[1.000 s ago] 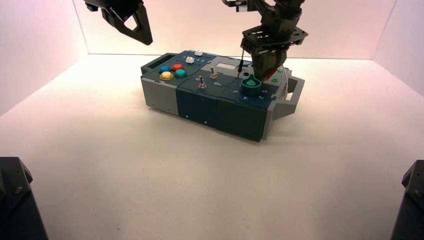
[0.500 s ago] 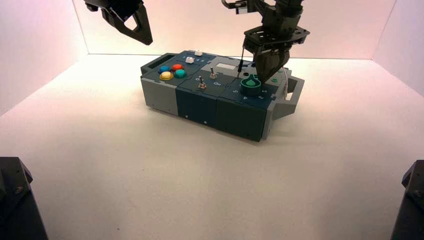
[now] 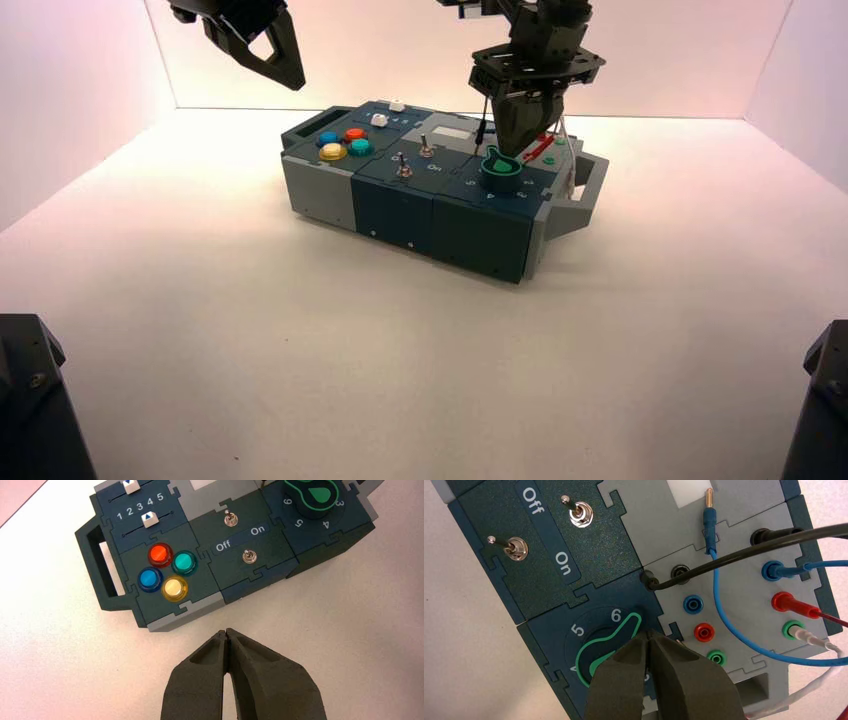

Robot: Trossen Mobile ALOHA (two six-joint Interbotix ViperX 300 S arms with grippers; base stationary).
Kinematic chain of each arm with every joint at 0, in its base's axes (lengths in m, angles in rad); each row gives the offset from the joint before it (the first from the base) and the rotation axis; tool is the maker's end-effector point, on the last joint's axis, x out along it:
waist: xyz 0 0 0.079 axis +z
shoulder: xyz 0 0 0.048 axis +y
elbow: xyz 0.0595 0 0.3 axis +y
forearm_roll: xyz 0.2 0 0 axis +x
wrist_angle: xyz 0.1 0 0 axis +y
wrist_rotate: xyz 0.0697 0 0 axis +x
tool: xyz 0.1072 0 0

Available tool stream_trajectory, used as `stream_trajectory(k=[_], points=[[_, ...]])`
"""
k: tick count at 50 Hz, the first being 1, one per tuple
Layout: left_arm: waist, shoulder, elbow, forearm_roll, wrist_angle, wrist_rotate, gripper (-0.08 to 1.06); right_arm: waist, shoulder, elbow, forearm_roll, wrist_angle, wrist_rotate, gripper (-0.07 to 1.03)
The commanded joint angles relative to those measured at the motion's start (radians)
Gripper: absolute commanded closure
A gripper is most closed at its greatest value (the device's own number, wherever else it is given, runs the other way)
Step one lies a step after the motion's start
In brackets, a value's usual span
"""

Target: Turn the knob to position 6.

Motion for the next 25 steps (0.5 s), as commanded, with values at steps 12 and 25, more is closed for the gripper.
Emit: stream_trajectory(k=[12, 25], points=[[-0.002, -0.008, -0.014, 0.002, -0.005, 0.005, 1.01, 0.014, -0.020, -0.031, 0.012, 0.006, 0.003, 0.99], [-0.002, -0.008, -0.014, 0.002, -0.002, 0.005, 1.01, 0.015, -0.021, -0.032, 0.020, 0.006, 0.014, 0.99]])
